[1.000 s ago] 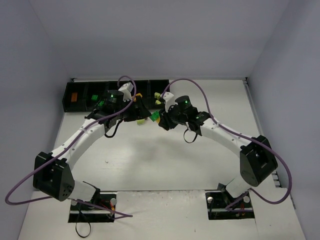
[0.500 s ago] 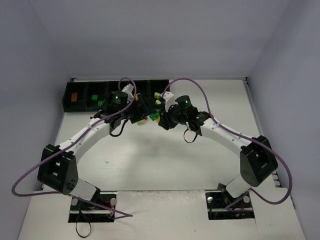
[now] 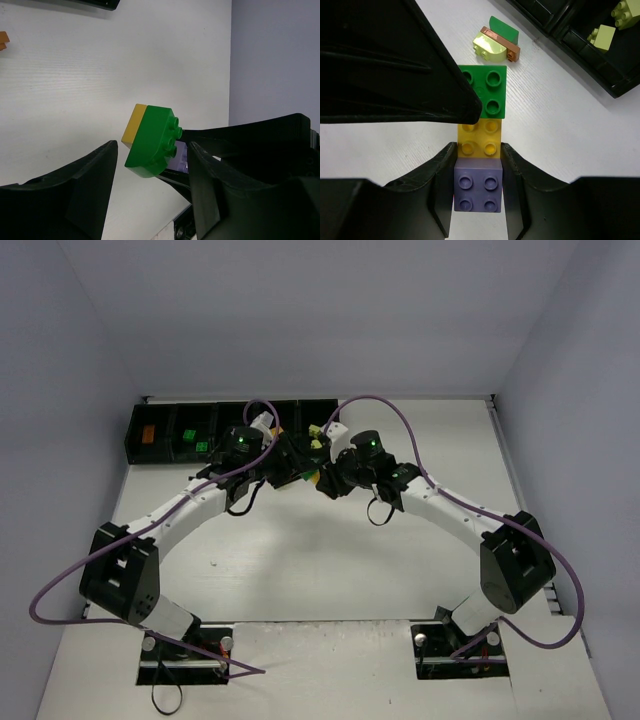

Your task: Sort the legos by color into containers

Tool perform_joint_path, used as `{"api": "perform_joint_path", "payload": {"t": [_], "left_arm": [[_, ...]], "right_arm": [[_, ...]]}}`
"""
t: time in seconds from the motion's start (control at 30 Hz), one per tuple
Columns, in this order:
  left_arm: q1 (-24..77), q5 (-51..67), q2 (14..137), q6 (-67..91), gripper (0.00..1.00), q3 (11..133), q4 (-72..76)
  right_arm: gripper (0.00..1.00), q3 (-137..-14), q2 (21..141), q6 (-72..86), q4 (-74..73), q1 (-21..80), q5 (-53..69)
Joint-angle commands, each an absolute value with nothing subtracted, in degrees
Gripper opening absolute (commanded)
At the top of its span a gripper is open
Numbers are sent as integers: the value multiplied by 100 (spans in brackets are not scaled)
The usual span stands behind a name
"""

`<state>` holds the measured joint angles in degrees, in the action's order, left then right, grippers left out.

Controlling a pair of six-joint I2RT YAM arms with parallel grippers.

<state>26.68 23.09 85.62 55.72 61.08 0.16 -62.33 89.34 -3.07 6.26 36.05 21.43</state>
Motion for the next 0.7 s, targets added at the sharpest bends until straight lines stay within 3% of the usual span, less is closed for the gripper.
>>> {"api": "perform_joint_path", "payload": {"t": [0.0,0.43,0.67], "left_arm": [[2698,2347,8508,5721,51,6170,597],[2698,2496,8508,5915,11,6126,642],[2698,2584,8499,6055,9,6064,458]], "right_arm": [[0,-6302,8613,-264,1046,3639,2268],[0,-6179,8648,-220,1107,3639,2022],[0,-6056,8649,-141,1221,3639,1600]]}}
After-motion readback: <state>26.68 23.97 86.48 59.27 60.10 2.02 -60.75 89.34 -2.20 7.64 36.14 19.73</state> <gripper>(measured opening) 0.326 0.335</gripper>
